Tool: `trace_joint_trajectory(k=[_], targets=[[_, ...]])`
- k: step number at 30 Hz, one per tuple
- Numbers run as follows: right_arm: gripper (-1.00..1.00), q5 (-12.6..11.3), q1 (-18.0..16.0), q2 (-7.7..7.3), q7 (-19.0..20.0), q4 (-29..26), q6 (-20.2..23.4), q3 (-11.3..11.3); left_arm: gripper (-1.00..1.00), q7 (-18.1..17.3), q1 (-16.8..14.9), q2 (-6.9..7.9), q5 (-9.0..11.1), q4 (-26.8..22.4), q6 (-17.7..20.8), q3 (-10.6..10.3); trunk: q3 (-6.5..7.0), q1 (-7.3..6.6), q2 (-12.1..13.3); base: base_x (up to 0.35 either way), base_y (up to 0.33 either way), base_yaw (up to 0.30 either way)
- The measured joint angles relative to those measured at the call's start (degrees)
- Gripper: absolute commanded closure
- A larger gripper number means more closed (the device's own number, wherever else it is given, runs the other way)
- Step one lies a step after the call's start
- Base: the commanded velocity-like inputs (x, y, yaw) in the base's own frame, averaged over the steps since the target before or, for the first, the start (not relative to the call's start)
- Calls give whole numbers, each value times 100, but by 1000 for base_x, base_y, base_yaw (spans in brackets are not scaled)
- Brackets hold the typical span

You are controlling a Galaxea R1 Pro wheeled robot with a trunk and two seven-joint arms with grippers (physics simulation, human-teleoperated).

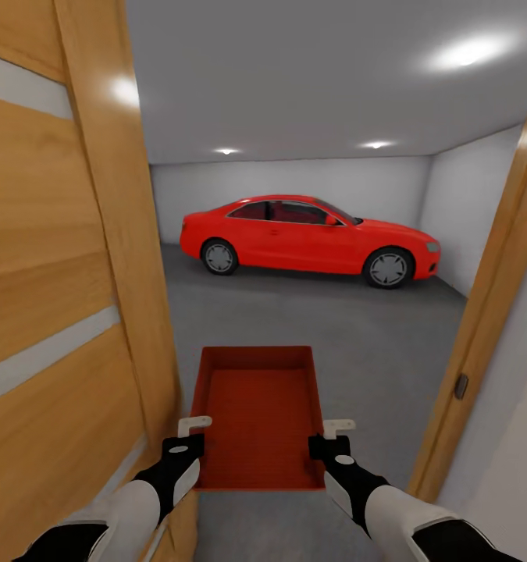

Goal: Move the two storage containers from the living room to the garage. In the garage, place one container on the floor and stack the other container on top of it (either order is fine).

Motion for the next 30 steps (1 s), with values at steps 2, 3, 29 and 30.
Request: trace_joint_trajectory(k=[2,3,29,30], targets=[[100,0,0,0,0,0,1,1,100,0,1,0,1,0,-1,0,0,0,0,289,217,-287],[100,0,0,0,-1,-2,0,0,100,0,-1,0,0,0,-1,-1,0,0,0,289,215,-287],[100,4,-2,-37,60,3,-27,-21,100,51,2,-36,-2,-15,-9,-13,0,0,0,117,35,-167],[100,5,-2,-38,60,1,-22,-20,100,51,1,-36,-2,-12,-9,-10,0,0,0,301,0,0]])
